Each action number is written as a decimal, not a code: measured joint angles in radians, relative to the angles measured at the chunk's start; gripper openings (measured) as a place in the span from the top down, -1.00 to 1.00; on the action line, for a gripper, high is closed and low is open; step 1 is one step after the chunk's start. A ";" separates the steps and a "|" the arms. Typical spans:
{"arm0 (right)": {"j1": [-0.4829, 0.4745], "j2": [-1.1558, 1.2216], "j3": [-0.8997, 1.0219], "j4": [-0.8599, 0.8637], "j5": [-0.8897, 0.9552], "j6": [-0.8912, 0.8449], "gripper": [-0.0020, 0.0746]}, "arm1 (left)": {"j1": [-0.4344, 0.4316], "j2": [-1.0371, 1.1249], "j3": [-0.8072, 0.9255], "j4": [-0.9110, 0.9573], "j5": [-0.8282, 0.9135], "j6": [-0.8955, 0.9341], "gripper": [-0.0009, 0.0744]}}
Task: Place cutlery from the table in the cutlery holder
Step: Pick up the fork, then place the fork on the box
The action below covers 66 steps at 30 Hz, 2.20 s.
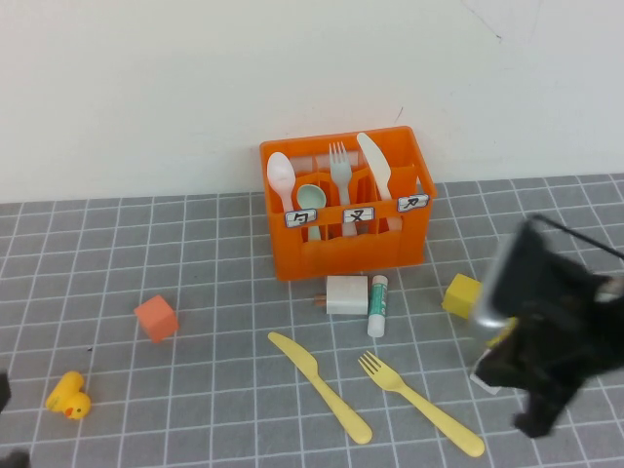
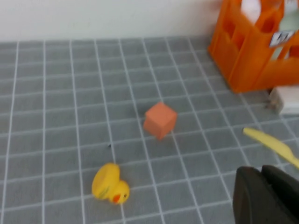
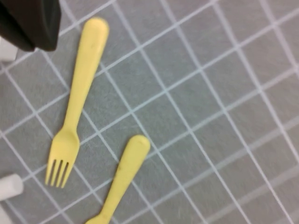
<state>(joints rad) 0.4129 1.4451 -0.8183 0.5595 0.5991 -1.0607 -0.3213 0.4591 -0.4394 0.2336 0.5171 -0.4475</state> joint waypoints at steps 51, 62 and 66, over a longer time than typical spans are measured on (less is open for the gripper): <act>0.154 0.623 -0.329 -0.307 -0.197 0.280 0.64 | 0.000 -0.168 0.172 -0.021 -0.185 0.008 0.98; 0.154 0.409 -0.318 -0.266 -0.187 0.283 0.64 | 0.000 -0.168 0.172 -0.021 -0.194 0.023 0.98; 0.154 0.273 -0.337 -0.209 -0.284 0.283 0.64 | 0.000 -0.168 0.172 -0.021 -0.196 0.023 0.98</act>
<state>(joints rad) 0.5668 1.7183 -1.1554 0.3506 0.3153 -0.7781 -0.3213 0.2909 -0.2672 0.2126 0.3216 -0.4245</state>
